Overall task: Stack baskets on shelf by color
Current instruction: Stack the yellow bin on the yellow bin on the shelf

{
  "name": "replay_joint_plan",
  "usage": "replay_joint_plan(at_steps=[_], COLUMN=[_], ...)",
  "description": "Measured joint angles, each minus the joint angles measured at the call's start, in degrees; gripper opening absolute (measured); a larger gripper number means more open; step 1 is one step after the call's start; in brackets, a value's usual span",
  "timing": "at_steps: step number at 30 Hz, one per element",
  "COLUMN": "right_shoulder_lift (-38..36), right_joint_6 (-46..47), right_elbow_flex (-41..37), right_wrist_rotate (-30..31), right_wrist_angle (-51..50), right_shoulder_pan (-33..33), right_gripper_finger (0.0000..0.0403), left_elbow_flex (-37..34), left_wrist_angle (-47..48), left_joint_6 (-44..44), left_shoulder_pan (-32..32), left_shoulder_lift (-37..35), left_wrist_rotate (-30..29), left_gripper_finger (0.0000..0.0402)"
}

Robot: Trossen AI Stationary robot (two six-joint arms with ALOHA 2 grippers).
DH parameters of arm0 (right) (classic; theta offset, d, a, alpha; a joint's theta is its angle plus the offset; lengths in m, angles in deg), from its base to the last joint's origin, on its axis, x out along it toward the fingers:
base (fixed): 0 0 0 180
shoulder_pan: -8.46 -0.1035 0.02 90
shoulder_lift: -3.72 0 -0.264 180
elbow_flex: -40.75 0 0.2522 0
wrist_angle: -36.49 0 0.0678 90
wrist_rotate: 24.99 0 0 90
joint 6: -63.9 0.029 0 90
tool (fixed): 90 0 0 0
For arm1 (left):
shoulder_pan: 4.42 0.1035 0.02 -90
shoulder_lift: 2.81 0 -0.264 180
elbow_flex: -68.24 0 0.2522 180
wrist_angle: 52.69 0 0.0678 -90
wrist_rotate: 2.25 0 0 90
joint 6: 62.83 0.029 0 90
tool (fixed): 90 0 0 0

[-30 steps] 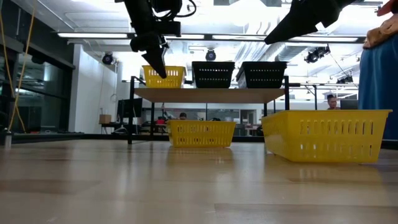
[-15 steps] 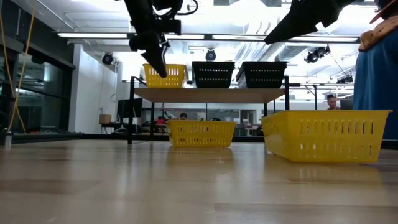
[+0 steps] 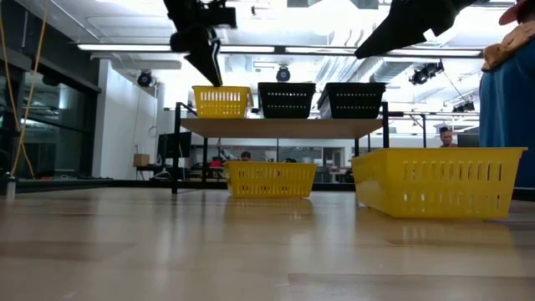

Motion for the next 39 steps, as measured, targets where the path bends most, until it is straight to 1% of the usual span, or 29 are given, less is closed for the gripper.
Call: replay_joint_plan(at_steps=[6, 10, 12, 16, 18, 21, 24, 27, 29, 30, 31, 33, 35, 36, 39], right_shoulder_lift=[0.0, 0.0, 0.0, 0.0, 0.0, 0.0, 0.0, 0.0, 0.0, 0.0, 0.0, 0.0, 0.0, 0.0, 0.0], right_joint_6=[-0.9, -1.6, -2.5, -3.9, -3.9, -4.5, -4.6, -4.9, -4.9, -4.9, -4.9, -5.0, -5.5, -6.0, -7.7], right_elbow_flex=[0.0, 0.0, 0.0, 0.0, 0.0, 0.0, 0.0, 0.0, 0.0, 0.0, 0.0, 0.0, 0.0, 0.0, 0.0], right_wrist_rotate=[0.0, 0.0, 0.0, 0.1, 0.1, 0.1, 0.0, 0.0, 0.0, 0.0, 0.0, 0.0, 0.0, 0.0, 0.1], right_wrist_angle=[1.4, 2.4, 3.3, 4.6, 4.6, 4.7, 4.8, 4.8, 5.0, 5.1, 5.2, 5.2, 5.5, 6.0, 7.5], right_shoulder_pan=[0.0, 0.0, 0.0, 0.0, 0.0, 0.0, 0.0, 0.0, 0.0, 0.0, 0.0, 0.0, 0.0, 0.0, 0.0], right_gripper_finger=[0.0192, 0.0192, 0.0192, 0.0192, 0.0192, 0.0192, 0.0192, 0.0192, 0.0192, 0.0192, 0.0192, 0.0192, 0.0192, 0.0192, 0.0192], left_elbow_flex=[3.3, 5.9, 6.1, 5.9, 4.1, -1.0, -8.0, -16.3, -21.7, -24.1, -26.3, -29.8, -31.5, -31.8, -31.8], left_wrist_angle=[0.0, -0.5, -2.5, -6.5, -9.7, -16.7, -24.0, -32.6, -36.8, -38.6, -40.3, -40.6, -40.8, -40.1, -39.8], left_joint_6=[-2.6, -6.9, -9.5, -15.2, -16.8, -17.1, -16.7, -11.9, -8.5, -6.9, -5.7, -3.2, -1.1, 0.0, 4.3], left_shoulder_pan=[-1.2, -2.8, -3.8, -6.6, -8.6, -12.5, -16.4, -20.1, -21.9, -22.6, -23.1, -23.6, -23.7, -23.6, -22.5], left_shoulder_lift=[-3.3, -5.1, -6.3, -8.3, -9.5, -11.5, -13.6, -14.5, -14.2, -13.7, -12.9, -11.1, -8.4, -7.2, -2.9], left_wrist_rotate=[0.0, 0.1, 1.9, 8.8, 11.2, 12.0, 12.1, 12.6, 11.6, 10.1, 8.1, 2.2, -3.8, -5.8, -7.4], left_gripper_finger=[0.015, 0.015, 0.015, 0.0149, 0.0147, 0.0144, 0.0141, 0.014, 0.014, 0.014, 0.014, 0.014, 0.014, 0.014, 0.014])
